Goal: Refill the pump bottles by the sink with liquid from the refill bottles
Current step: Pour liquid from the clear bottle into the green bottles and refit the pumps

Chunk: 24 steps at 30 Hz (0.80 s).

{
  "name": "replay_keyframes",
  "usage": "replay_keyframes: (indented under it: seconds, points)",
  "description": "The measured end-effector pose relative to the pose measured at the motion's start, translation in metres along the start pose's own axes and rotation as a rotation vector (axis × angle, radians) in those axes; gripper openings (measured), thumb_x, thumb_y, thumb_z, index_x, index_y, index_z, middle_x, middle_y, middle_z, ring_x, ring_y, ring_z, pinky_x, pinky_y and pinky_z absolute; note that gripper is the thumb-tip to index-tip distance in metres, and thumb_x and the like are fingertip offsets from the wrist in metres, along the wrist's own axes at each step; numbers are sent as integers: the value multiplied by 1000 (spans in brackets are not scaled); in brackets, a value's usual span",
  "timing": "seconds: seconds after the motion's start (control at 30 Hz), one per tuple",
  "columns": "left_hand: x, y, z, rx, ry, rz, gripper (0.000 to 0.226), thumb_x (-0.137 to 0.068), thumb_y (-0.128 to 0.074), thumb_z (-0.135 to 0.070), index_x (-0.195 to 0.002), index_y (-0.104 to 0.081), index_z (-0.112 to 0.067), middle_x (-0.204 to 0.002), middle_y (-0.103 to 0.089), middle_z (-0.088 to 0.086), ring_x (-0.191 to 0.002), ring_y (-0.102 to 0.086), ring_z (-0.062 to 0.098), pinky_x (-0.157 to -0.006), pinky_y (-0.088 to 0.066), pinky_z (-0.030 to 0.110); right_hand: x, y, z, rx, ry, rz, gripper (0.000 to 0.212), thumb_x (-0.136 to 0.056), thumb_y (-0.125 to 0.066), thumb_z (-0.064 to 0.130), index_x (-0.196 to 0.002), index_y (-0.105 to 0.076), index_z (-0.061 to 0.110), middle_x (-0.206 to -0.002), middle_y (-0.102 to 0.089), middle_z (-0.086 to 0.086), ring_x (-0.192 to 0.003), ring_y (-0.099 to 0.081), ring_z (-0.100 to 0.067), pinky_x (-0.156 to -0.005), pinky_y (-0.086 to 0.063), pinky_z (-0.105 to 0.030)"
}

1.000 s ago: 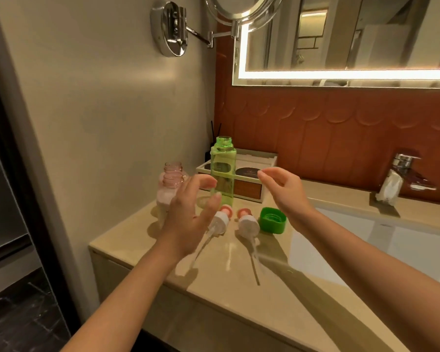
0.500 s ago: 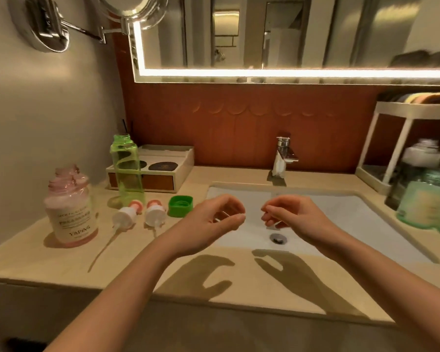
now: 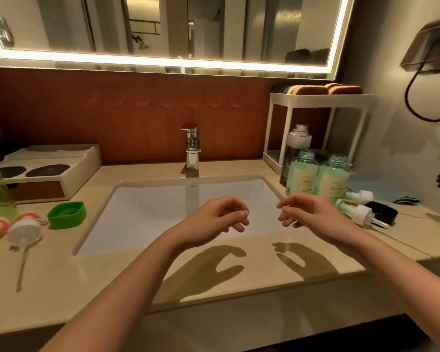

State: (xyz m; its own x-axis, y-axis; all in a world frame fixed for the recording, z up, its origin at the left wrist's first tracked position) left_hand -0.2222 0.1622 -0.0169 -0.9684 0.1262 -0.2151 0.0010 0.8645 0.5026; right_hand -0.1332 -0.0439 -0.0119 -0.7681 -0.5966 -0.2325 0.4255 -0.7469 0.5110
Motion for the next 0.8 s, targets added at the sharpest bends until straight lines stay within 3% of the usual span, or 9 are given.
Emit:
replay_keyframes:
  seconds: [0.13,0.3,0.5,0.63,0.7,0.8]
  points:
    - [-32,-26,-2,63,50,12,20,-96,-46,-26,-110,-56,-16,-105,-64,3,-97,-64,14,-88,-50,33,7,35,-22,18,-61,-48,12,-91,-55,16,-99,-64,18,-84,-71,-1,-77,-66,-12,-72,-51,-28]
    - [-72,-52,0,125,118,-17,25,-96,-46,-28,-113,-57,-13,-109,-63,4,-102,-61,17,-89,-49,34,2,70,-51,46,-123,-118,11,-92,-55,14,-99,-64,16,-85,-69,-5,-77,-65,-15,-70,-51,-27]
    - [-125,-73,10,79,176,-65,23,-95,-49,-28,-113,-56,-15,-112,-60,3,-103,-57,16,-83,-47,29,-22,99,-77,51,-163,-202,7,-89,-60,18,-93,-65,18,-85,-69,-4,-76,-65,-17,-67,-50,-27]
    - [-162,-82,17,27,174,-145,25,-93,-54,-30,-114,-53,-18,-117,-56,1,-98,-53,10,-71,-44,21,-41,111,-85,100,-167,-231,5,-88,-61,19,-90,-65,16,-86,-68,-6,-74,-64,-16,-67,-53,-33]
    - [-181,-86,20,25,182,-184,34,-91,-57,-31,-120,-48,-17,-125,-52,1,-106,-50,13,-78,-43,24,-52,117,-86,120,-165,-256,3,-88,-62,19,-87,-64,18,-86,-67,-6,-74,-64,-17,-66,-53,-33]
    - [-205,-89,24,23,201,-261,52,-88,-61,-32,-132,-39,-16,-136,-43,4,-120,-44,18,-89,-39,29,-65,123,-87,142,-152,-325,3,-87,-63,21,-85,-63,20,-86,-67,-2,-72,-64,-15,-55,-47,-21]
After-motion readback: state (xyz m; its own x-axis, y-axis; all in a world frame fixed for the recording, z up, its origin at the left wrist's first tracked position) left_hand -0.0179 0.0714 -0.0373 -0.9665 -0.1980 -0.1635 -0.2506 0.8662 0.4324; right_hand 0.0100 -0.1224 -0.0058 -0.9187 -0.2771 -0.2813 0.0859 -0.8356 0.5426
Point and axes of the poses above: each hand's wrist, its own x-axis away from the middle knuckle, its own y-axis out of the back of the hand, z = x × y, the point moved 2 cm from there along -x, towards the middle knuckle
